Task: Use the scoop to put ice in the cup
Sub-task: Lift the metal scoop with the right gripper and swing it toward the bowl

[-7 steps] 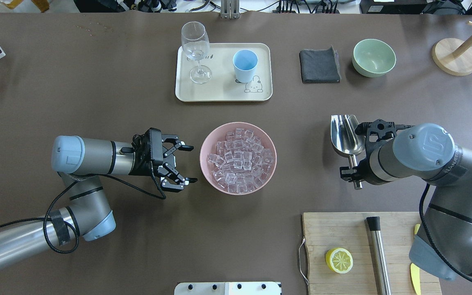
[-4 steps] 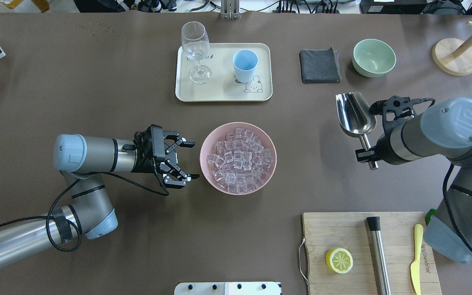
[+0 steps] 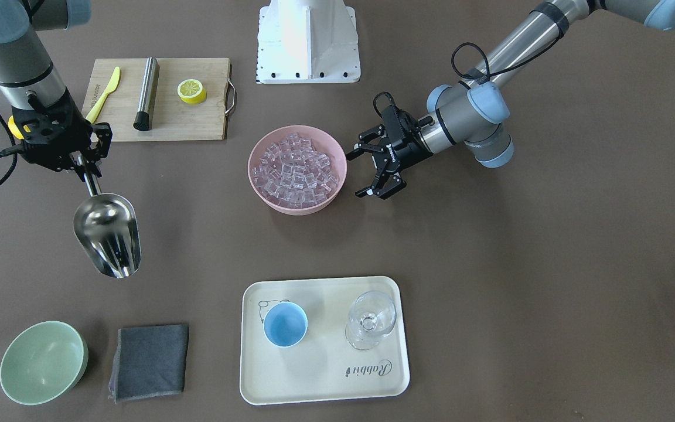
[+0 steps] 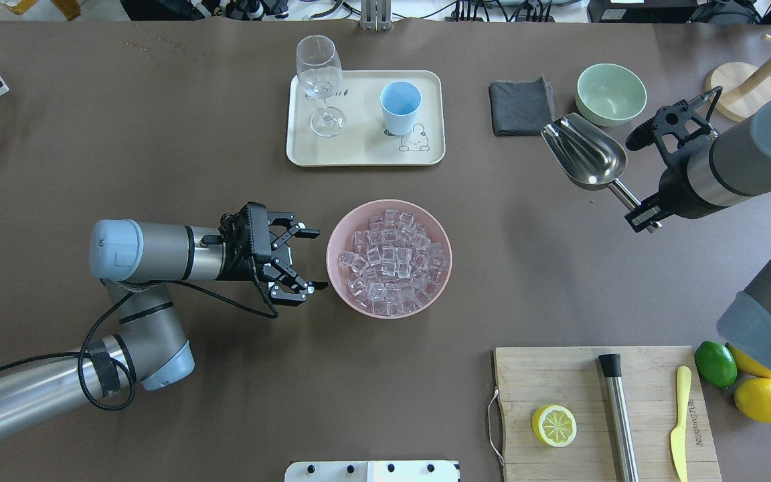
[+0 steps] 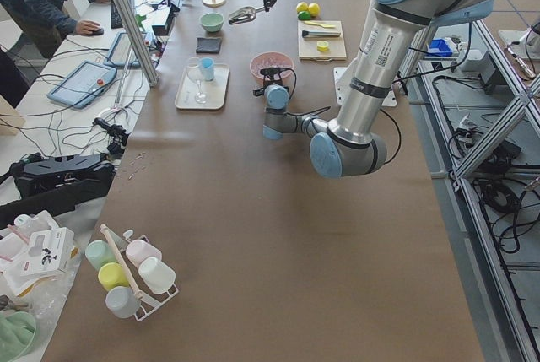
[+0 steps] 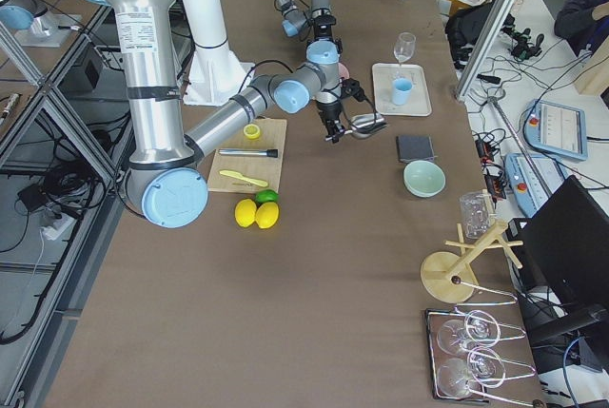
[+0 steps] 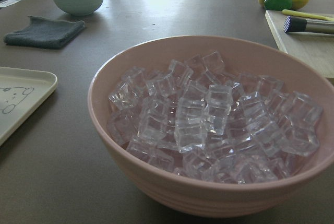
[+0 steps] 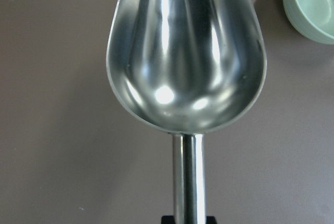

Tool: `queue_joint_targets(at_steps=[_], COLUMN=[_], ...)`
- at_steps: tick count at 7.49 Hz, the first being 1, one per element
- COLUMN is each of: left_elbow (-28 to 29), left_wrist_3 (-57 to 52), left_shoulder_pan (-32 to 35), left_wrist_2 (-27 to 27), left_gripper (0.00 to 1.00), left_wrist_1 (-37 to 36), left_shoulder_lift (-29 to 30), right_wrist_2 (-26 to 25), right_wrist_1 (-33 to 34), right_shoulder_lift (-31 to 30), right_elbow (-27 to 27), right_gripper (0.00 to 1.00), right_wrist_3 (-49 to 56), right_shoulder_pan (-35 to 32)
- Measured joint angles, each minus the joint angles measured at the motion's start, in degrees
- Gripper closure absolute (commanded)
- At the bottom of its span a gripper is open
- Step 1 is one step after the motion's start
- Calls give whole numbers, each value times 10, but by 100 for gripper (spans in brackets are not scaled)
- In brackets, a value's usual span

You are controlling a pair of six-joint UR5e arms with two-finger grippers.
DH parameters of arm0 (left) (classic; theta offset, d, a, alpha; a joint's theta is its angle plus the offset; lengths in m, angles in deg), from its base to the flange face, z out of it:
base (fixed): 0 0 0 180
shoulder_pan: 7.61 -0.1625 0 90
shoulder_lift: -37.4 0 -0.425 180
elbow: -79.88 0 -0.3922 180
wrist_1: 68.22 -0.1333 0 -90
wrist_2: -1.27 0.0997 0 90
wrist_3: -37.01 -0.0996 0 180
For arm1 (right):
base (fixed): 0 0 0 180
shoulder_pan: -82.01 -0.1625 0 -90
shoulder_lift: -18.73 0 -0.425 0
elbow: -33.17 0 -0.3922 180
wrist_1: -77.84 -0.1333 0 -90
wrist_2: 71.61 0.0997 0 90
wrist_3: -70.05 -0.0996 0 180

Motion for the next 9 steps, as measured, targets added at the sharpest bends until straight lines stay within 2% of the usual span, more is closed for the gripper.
queue_joint_targets(at_steps=[2, 4, 7, 9], left_elbow=[1, 1, 1, 0], left_wrist_3=[0, -1, -4, -5], left_shoulder_pan=[-1, -7, -12, -12], left_wrist_2=[4, 8, 12, 12], left_gripper=[2, 2, 2, 2], left_wrist_1=[2, 3, 3, 3], left_shoulder_lift=[1, 2, 4, 3], right_wrist_2=[31, 41, 67, 71], right_wrist_1=[61, 132, 306, 381], right_shoulder_lift=[26, 49, 143, 192], right_elbow=[20, 62, 92, 109], right_gripper=[100, 100, 100, 100], right_wrist_3=[101, 179, 208, 213], right_shoulder_pan=[-13, -13, 1, 27])
